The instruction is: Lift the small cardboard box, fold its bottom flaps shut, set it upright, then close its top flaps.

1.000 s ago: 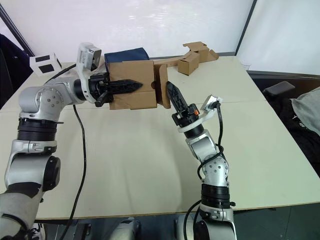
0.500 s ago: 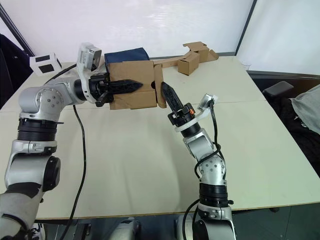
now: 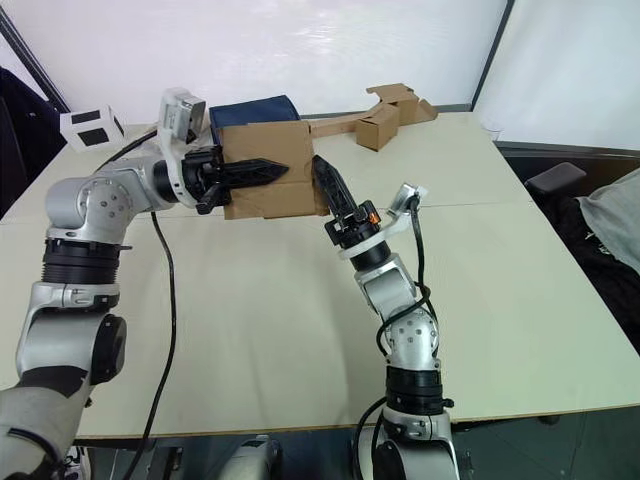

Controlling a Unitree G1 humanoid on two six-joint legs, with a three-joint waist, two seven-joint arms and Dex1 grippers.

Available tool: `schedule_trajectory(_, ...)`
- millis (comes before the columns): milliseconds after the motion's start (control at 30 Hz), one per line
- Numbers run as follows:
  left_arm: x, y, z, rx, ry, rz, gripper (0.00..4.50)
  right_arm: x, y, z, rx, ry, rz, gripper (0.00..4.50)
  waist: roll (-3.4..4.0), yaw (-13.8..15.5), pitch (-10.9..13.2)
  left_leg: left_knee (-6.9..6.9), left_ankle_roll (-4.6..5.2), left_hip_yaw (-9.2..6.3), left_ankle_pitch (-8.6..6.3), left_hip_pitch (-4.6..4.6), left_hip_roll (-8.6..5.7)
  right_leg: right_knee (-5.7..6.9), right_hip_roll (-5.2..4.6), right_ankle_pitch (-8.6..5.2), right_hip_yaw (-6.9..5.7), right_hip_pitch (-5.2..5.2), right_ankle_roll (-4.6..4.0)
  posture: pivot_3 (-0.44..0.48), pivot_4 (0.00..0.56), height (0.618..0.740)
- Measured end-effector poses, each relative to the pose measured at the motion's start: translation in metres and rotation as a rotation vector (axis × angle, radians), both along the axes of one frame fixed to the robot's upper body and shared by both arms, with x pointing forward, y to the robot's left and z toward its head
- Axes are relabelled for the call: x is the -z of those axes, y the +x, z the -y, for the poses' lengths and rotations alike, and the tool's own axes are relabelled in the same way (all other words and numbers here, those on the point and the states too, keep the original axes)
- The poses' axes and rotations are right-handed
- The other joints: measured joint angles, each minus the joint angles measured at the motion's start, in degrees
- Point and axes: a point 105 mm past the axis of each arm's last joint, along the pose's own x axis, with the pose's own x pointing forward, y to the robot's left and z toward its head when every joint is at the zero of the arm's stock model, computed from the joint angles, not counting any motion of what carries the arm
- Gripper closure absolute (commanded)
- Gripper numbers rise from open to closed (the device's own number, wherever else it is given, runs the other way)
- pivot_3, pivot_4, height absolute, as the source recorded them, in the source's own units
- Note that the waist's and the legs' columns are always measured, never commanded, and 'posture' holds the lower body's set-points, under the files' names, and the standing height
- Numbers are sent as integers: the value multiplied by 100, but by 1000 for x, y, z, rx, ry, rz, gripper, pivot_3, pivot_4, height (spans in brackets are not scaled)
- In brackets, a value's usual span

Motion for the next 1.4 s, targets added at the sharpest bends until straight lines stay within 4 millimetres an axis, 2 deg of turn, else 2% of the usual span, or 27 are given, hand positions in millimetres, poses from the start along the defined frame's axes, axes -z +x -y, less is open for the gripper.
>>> schedule_trajectory(333, 2, 8, 4, -21, -38, -6, 4500, -1, 2, 3, 24, 17, -7, 3222, 0, -6, 0, 0, 0, 0, 0, 0, 0, 0, 0, 0, 0, 0, 0, 0, 150, 740)
schedule_trajectory(633, -5, 16, 1, -70, -85, 17, 4500, -2, 5, 7, 64, 28, -20, 3222, 0, -4, 0, -1, 1, 0, 0, 0, 0, 0, 0, 0, 0, 0, 0, 0, 150, 740)
schedule_trajectory(800, -4, 17, 8, -64, -101, 15, 4500, -3, 6, 2, 63, 23, -16, 3222, 0, -10, 0, -1, 0, 0, 0, 0, 0, 0, 1, 0, 0, 0, 0, 0, 150, 740)
schedule_trajectory(1233, -4, 17, 4, -77, -98, 19, 4500, -2, 5, -2, 53, 7, -6, 3222, 0, -9, 0, -1, -4, 0, 2, 0, 0, 0, 1, 0, 0, -1, 0, 0, 150, 740)
schedule_trajectory(1400, -7, 12, 3, -56, -83, 27, 4500, 0, 0, 5, 30, -66, 20, 3222, 0, -2, 0, -1, -4, 0, 2, 0, 0, 0, 0, 0, 0, 0, 0, 0, 150, 740)
